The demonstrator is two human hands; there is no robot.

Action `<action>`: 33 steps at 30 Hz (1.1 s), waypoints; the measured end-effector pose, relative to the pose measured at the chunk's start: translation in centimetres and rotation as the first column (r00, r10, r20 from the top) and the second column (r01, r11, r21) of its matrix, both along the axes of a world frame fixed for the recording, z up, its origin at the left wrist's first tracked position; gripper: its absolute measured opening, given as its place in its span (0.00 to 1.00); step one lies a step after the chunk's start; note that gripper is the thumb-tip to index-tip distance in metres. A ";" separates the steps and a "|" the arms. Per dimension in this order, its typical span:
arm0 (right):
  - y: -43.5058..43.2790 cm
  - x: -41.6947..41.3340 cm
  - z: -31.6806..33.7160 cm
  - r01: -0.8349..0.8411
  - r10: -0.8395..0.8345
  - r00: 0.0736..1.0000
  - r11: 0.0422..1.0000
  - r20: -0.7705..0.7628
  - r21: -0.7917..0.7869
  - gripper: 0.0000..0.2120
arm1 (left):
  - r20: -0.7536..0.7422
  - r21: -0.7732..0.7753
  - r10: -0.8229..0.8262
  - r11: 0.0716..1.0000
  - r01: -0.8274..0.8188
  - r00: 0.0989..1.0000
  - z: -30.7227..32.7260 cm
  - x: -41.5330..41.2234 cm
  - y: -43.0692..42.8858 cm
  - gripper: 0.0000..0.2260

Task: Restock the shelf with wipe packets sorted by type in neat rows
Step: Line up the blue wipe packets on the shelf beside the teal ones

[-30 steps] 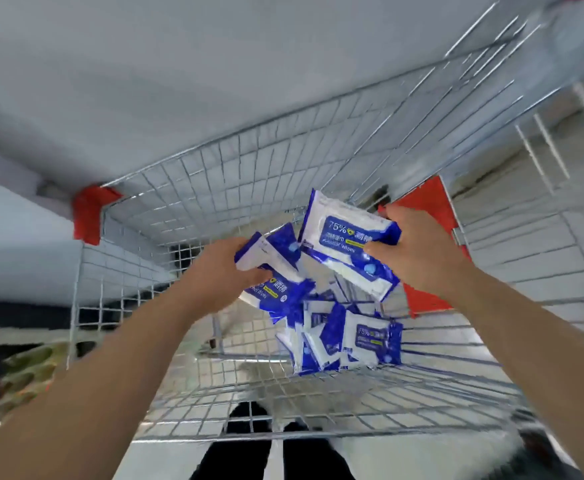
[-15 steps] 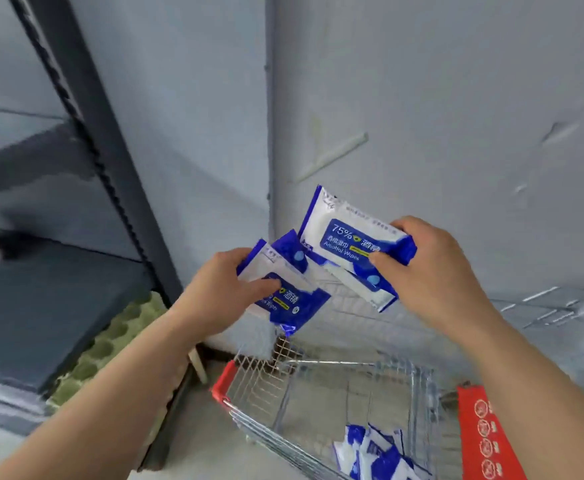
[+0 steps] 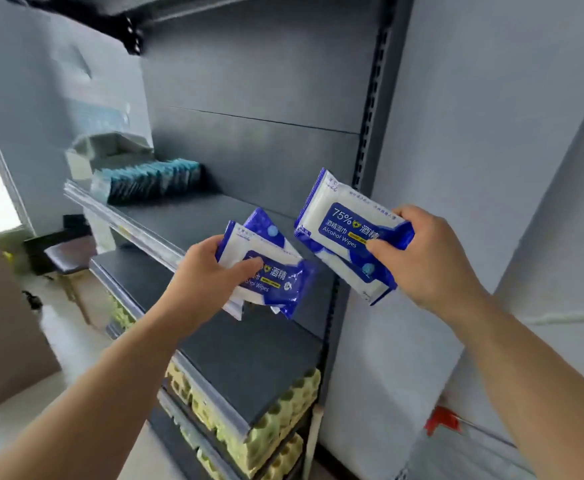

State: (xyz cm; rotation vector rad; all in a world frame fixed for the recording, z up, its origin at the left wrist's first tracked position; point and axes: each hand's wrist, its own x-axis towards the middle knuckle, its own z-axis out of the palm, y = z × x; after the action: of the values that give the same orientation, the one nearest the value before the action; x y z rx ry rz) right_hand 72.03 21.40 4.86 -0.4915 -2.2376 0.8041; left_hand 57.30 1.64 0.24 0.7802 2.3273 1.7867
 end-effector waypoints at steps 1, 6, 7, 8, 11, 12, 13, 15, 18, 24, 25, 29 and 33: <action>-1.2 -2.2 0.3 -0.007 0.007 1.000 1.000 0.000 0.002 0.07 | 0.003 0.009 0.020 1.000 -0.020 1.000 0.2 -2.0 -1.3 0.04; -6.1 -12.9 1.4 0.010 -0.010 1.000 0.999 -0.003 0.034 0.06 | 0.027 0.058 0.036 0.998 -0.038 0.999 1.4 -12.3 -6.7 0.04; -6.8 -14.8 1.6 0.021 -0.021 1.000 0.999 -0.002 0.034 0.06 | 0.036 0.063 0.030 0.998 -0.032 0.999 1.7 -14.3 -7.5 0.04; -7.3 -16.6 1.7 0.036 -0.036 0.999 0.999 -0.002 0.027 0.06 | 0.046 0.058 0.024 0.998 -0.027 0.999 1.9 -16.3 -8.1 0.04; -8.2 -21.0 1.7 0.098 -0.099 0.995 0.994 -0.008 -0.050 0.06 | 0.071 0.044 -0.026 0.999 0.023 0.997 2.4 -21.8 -8.8 0.04; -8.3 -22.2 1.6 0.119 -0.119 0.993 0.990 -0.001 -0.082 0.05 | 0.072 0.036 -0.045 0.998 0.042 0.996 2.5 -23.3 -8.6 0.05; -8.2 -23.2 1.5 0.138 -0.138 0.990 0.985 0.008 -0.105 0.05 | 0.071 0.026 -0.066 0.998 0.064 0.995 2.5 -24.7 -8.4 0.05; -7.8 -25.0 1.1 0.176 -0.174 0.984 0.974 0.025 -0.145 0.05 | 0.073 0.016 -0.113 0.994 0.112 0.991 2.3 -27.1 -7.6 0.06; -6.6 -27.2 0.6 0.222 -0.221 0.975 0.952 0.026 -0.212 0.07 | 0.112 0.028 -0.192 0.981 0.190 0.975 1.8 -30.3 -5.8 0.10; -2.9 -31.0 0.1 0.252 -0.258 0.966 0.898 0.032 -0.359 0.09 | 0.226 0.088 -0.327 0.945 0.315 0.917 0.3 -36.8 -1.6 0.16; -2.2 -31.7 0.0 0.266 -0.263 0.963 0.887 0.061 -0.376 0.08 | 0.241 0.102 -0.339 0.941 0.324 0.909 0.2 -37.8 -0.8 0.16; 0.4 -34.3 -0.7 0.355 -0.256 0.928 0.828 0.271 -0.435 0.09 | 0.282 0.114 -0.358 0.934 0.340 0.890 0.0 -41.8 1.9 0.15; 1.8 -35.3 -2.4 0.437 -0.218 0.855 0.791 0.470 -0.428 0.07 | 0.329 0.141 -0.418 0.908 0.394 0.847 -0.5 -45.2 4.3 0.17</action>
State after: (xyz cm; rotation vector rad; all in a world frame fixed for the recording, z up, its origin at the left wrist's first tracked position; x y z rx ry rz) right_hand 36.78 23.21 2.49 -1.3931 -2.1567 1.2052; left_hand 12.14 5.90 -0.31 0.8086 1.7268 1.6565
